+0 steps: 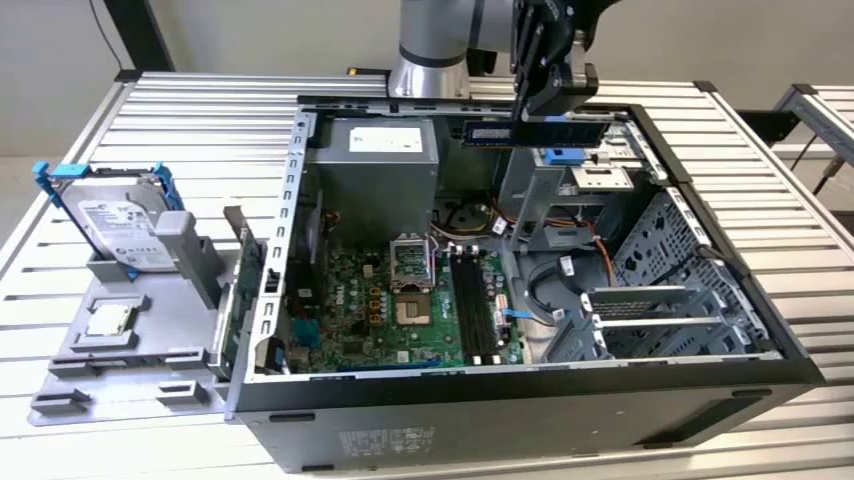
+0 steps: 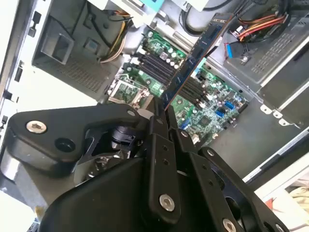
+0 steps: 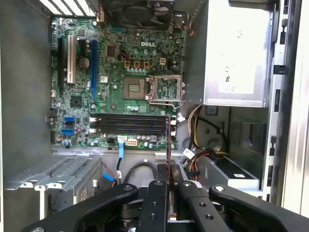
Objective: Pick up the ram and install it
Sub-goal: 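Insert the ram into the slot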
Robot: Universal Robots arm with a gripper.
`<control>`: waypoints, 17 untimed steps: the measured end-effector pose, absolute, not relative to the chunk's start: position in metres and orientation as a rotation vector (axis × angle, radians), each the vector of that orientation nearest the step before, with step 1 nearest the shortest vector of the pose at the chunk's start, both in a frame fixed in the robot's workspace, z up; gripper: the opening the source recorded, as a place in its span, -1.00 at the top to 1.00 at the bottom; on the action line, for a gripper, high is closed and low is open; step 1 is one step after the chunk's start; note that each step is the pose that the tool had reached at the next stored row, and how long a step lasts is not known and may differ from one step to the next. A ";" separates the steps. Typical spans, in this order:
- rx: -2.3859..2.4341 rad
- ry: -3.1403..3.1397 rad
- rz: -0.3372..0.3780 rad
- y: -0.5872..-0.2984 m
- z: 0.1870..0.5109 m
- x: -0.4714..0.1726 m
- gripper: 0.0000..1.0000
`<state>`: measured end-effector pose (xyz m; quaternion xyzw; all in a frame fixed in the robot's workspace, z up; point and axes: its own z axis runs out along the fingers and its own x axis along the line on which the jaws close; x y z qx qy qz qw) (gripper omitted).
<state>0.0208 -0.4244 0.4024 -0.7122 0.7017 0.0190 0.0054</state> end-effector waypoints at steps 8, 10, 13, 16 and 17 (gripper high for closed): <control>-2.230 2.197 0.060 -0.428 0.402 0.022 1.00; -2.230 2.197 0.060 -0.428 0.402 0.022 1.00; -2.230 2.197 0.060 -0.428 0.402 0.022 1.00; -2.230 2.197 0.060 -0.428 0.402 0.022 1.00; -2.230 2.197 0.060 -0.428 0.402 0.022 1.00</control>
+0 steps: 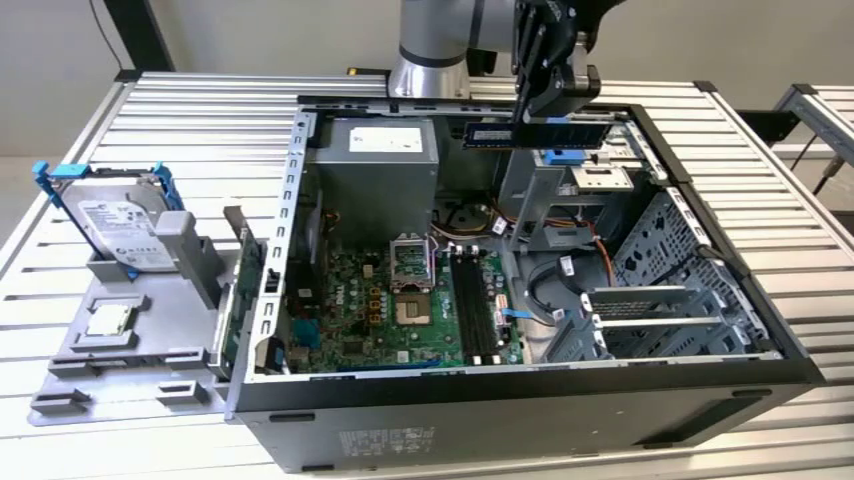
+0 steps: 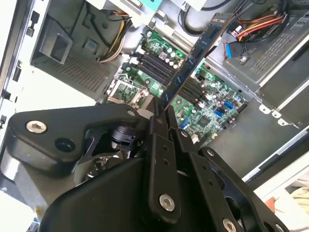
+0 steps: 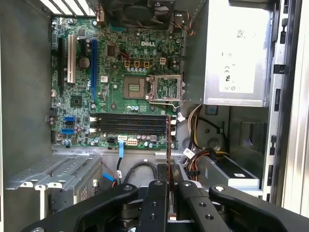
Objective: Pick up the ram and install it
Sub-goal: 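Insert the ram into the slot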
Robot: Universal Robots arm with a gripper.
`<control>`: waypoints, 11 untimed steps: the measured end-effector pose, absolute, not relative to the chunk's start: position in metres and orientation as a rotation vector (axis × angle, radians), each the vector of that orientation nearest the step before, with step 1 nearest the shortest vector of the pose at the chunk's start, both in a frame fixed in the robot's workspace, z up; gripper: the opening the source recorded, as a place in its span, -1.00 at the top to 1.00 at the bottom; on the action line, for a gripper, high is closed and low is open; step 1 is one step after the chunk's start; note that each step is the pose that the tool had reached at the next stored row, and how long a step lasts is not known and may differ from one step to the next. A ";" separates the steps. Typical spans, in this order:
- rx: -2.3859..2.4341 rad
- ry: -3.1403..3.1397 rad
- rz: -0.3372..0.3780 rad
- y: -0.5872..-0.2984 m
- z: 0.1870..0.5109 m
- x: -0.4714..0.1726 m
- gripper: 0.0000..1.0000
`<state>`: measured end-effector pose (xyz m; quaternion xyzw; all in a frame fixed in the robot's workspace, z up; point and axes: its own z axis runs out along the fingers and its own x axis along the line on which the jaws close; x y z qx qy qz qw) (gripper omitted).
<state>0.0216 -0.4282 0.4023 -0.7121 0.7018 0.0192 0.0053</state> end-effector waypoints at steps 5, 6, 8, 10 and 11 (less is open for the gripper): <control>-2.230 2.197 0.060 -0.428 0.402 0.022 1.00; -2.230 2.197 0.060 -0.428 0.402 0.022 1.00; -2.226 2.201 0.060 -0.428 0.402 0.022 1.00; -2.193 2.233 0.060 -0.428 0.402 0.022 1.00; -2.178 2.248 0.059 -0.428 0.402 0.022 1.00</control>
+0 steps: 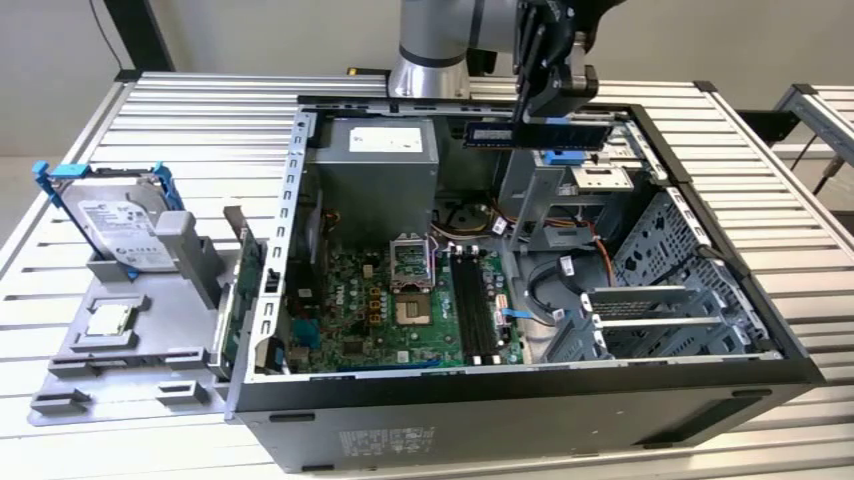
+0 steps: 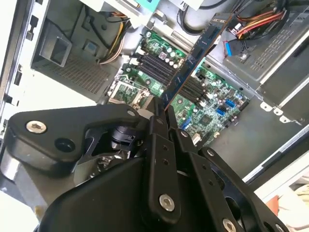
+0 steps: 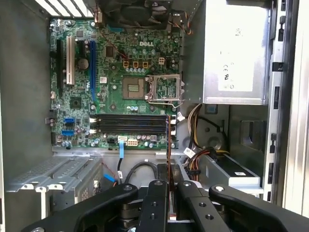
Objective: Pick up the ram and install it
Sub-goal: 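Insert the ram into the slot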
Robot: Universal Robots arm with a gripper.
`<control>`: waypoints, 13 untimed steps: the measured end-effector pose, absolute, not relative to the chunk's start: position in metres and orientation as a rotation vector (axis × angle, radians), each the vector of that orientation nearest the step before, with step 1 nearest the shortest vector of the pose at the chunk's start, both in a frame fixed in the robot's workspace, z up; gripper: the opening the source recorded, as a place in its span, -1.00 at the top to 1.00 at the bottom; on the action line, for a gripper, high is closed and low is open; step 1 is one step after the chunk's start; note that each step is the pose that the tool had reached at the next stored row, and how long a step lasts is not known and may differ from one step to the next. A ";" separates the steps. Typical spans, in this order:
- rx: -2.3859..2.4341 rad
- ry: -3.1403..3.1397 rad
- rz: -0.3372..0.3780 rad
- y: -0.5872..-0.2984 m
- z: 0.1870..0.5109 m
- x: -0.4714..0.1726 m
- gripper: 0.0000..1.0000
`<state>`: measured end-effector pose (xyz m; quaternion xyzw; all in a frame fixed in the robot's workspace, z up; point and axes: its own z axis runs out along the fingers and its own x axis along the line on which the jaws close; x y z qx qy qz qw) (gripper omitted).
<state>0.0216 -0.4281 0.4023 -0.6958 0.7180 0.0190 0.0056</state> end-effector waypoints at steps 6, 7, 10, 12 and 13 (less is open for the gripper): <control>-2.087 2.331 0.059 -0.428 0.402 0.022 1.00; -2.072 2.344 0.059 -0.428 0.402 0.022 1.00; -2.063 2.351 0.058 -0.428 0.402 0.022 1.00; -2.062 2.352 0.058 -0.428 0.402 0.022 1.00; -2.057 2.356 0.058 -0.428 0.402 0.022 1.00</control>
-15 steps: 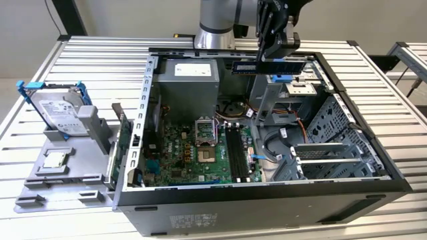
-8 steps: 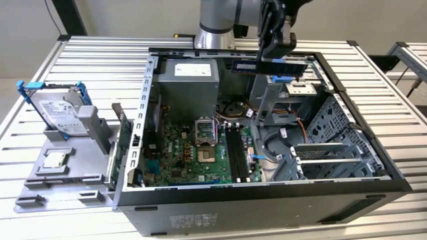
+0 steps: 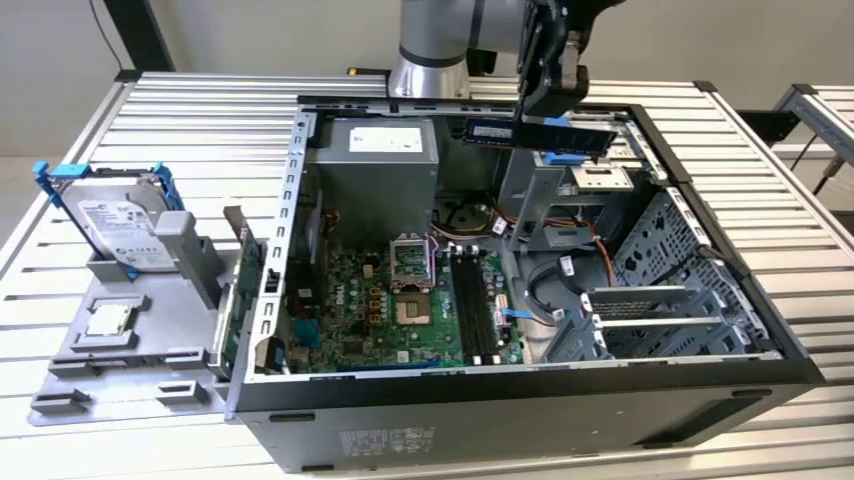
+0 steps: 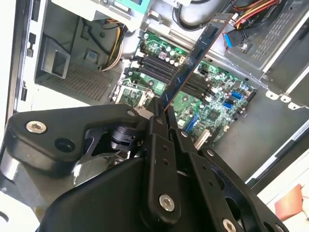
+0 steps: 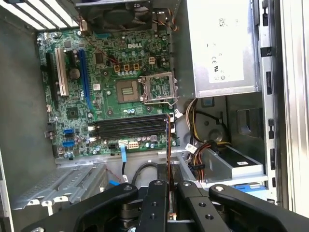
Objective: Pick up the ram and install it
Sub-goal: 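Insert the ram into the slot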
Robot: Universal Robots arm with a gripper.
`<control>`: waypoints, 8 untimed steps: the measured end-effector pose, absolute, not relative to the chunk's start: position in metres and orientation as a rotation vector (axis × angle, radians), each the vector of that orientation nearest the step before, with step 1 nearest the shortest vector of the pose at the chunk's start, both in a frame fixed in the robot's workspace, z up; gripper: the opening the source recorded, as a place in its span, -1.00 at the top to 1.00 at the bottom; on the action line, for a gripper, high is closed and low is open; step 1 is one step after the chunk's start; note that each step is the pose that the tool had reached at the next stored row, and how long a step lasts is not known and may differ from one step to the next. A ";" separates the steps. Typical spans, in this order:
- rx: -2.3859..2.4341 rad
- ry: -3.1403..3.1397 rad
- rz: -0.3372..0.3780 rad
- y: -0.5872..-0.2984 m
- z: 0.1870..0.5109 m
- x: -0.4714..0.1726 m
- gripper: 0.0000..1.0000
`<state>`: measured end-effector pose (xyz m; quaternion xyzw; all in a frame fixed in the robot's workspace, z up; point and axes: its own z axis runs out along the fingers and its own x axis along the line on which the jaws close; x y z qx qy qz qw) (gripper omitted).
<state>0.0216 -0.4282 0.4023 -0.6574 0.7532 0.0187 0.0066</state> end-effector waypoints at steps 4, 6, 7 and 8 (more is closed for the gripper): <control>-1.996 2.408 0.058 -0.428 0.402 0.022 1.00; -1.957 2.438 0.057 -0.428 0.402 0.022 1.00; -1.938 2.453 0.057 -0.428 0.402 0.022 1.00; -1.917 2.469 0.057 -0.428 0.402 0.022 1.00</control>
